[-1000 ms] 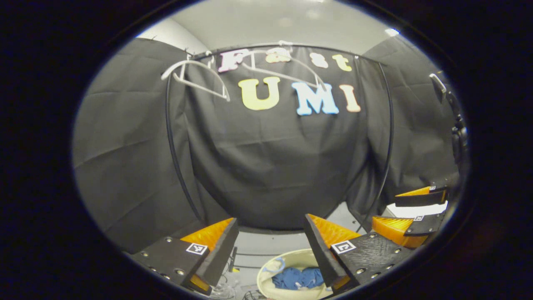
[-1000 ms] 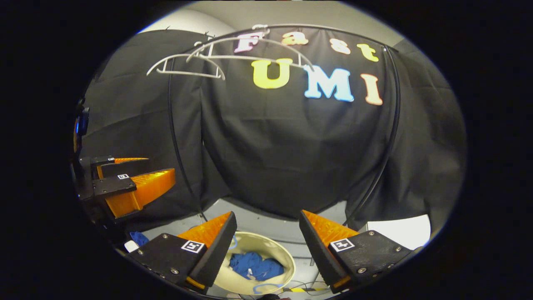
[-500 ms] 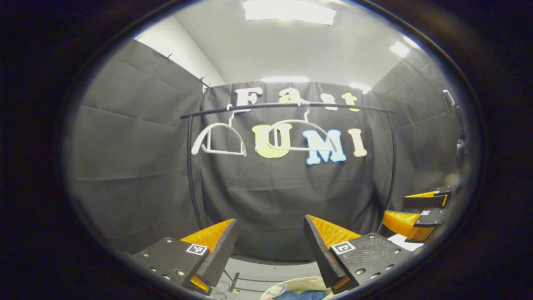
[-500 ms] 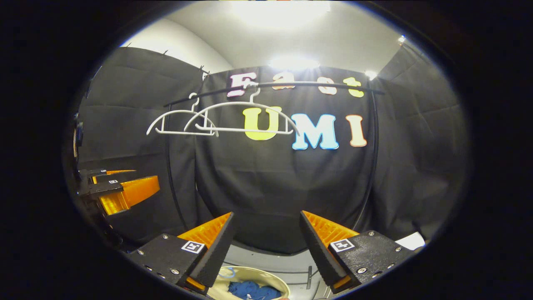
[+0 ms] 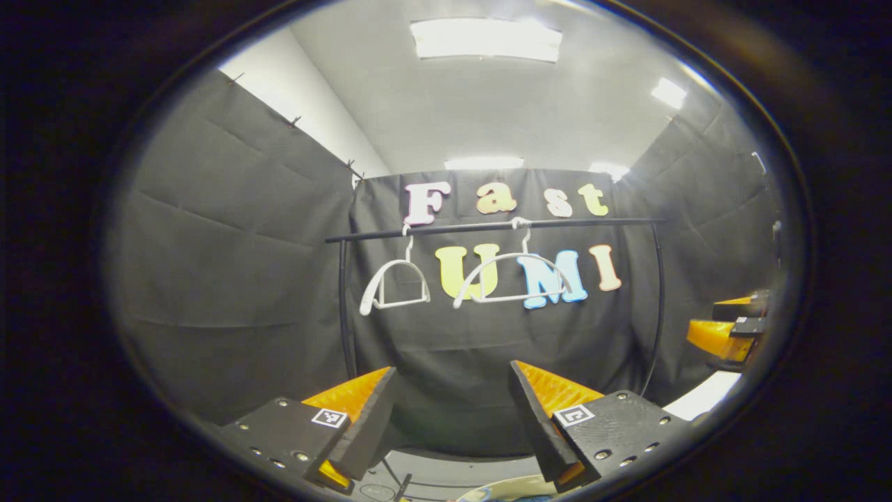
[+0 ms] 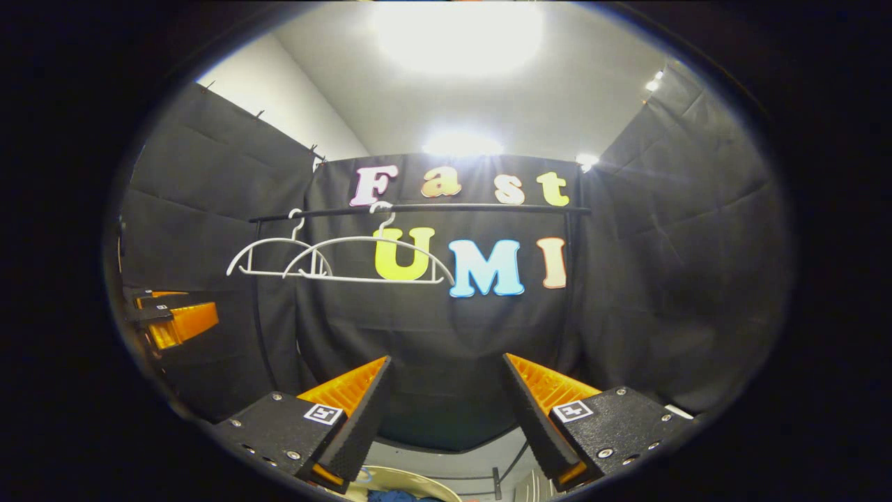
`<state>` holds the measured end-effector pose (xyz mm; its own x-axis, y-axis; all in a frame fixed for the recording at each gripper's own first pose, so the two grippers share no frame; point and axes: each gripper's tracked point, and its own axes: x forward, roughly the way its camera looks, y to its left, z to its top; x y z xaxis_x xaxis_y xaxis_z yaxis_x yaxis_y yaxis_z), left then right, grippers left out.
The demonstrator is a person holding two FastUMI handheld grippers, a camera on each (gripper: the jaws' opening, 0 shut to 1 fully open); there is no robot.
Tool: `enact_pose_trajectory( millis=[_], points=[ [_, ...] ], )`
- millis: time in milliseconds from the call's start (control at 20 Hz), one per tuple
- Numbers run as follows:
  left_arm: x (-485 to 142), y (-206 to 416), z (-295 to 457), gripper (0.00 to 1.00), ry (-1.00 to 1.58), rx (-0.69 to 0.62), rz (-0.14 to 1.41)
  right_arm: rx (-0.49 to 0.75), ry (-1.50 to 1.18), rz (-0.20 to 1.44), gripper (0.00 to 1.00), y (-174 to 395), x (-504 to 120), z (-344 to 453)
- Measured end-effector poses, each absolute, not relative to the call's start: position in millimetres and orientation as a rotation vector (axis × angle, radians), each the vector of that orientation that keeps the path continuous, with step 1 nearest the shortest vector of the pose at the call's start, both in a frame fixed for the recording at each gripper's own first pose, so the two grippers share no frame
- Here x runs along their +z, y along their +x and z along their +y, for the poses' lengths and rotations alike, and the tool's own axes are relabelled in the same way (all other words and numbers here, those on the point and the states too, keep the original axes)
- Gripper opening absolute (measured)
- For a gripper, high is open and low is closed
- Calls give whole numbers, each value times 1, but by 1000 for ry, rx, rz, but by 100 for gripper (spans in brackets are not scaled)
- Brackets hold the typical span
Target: Grasp the clothes on the hanger with both hands and then place them into the laundry hamper below.
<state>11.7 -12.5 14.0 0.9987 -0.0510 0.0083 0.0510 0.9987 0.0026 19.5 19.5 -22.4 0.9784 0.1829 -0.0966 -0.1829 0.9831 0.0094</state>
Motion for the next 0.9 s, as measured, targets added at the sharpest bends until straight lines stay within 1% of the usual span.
enact_pose_trajectory(
  millis=[200, 250, 300, 350, 450, 500, 700, 850, 900],
  points=[
    [27, 2, 2, 96, -7, -31, -37, 141, 3, 61, 93, 10, -10, -1],
    [29, 0, 3, 96, -8, -29, -40, 132, -4, 51, 92, 8, -8, -5],
    [31, -2, 5, 91, -7, -27, -44, 125, -6, 44, 92, 5, -6, -8],
    [32, -4, 5, 91, -4, -27, -45, 119, -8, 39, 93, 3, -5, -11],
    [35, -8, 6, 91, 0, -24, -56, 104, -9, 25, 93, -1, -2, -16],
    [37, -10, 6, 91, 1, -25, -63, 99, -10, 22, 92, -3, -1, -19],
    [40, -12, 3, 91, 1, -22, -75, 80, -5, 30, 92, -4, -5, -26],
    [39, -14, 0, 91, -13, -23, -74, 68, 9, 25, 93, -6, -2, -29],
    [38, -15, 1, 94, -12, -20, -74, 65, 12, 20, 92, -6, 0, -31]
  ],
)
